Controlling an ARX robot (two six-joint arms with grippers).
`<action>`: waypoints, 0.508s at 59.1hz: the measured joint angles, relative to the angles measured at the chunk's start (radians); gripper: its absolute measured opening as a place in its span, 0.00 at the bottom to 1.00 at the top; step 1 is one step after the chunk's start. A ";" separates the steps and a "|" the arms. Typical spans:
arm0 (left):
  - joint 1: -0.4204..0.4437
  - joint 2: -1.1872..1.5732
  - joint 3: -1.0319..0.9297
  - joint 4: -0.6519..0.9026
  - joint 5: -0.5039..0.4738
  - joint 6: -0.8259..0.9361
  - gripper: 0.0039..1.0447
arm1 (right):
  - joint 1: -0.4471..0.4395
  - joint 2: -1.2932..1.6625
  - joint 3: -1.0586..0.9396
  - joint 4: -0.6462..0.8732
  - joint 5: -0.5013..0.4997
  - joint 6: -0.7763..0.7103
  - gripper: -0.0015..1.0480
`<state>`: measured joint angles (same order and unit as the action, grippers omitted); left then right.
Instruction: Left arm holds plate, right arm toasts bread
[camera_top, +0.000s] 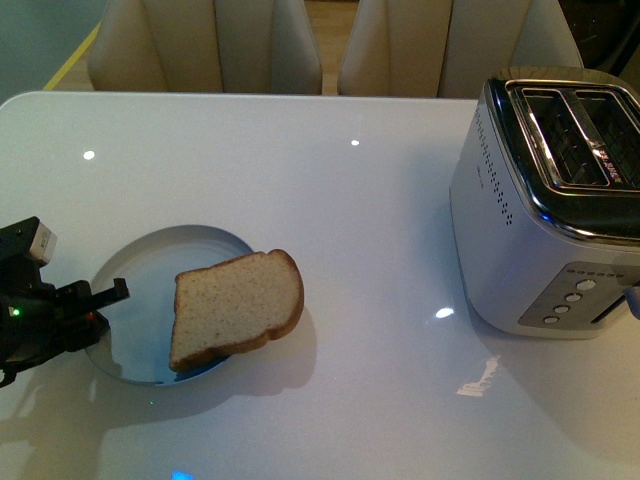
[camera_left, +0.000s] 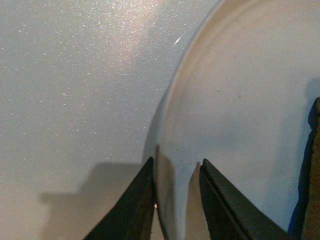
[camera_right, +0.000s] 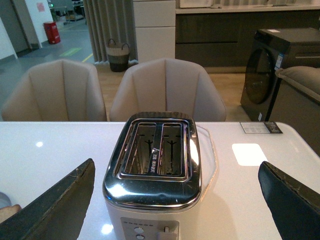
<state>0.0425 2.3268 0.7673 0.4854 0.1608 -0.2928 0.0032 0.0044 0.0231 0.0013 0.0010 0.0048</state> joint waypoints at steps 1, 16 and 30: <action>0.002 0.000 0.000 0.002 0.006 -0.007 0.13 | 0.000 0.000 0.000 0.000 0.000 0.000 0.91; 0.039 -0.051 -0.026 0.010 0.106 -0.119 0.03 | 0.000 0.000 0.000 0.000 0.000 0.000 0.91; 0.063 -0.177 -0.082 0.011 0.167 -0.217 0.03 | 0.000 0.000 0.000 0.000 0.000 0.000 0.91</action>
<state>0.1055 2.1502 0.6857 0.4961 0.3275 -0.5102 0.0032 0.0044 0.0231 0.0013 0.0010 0.0048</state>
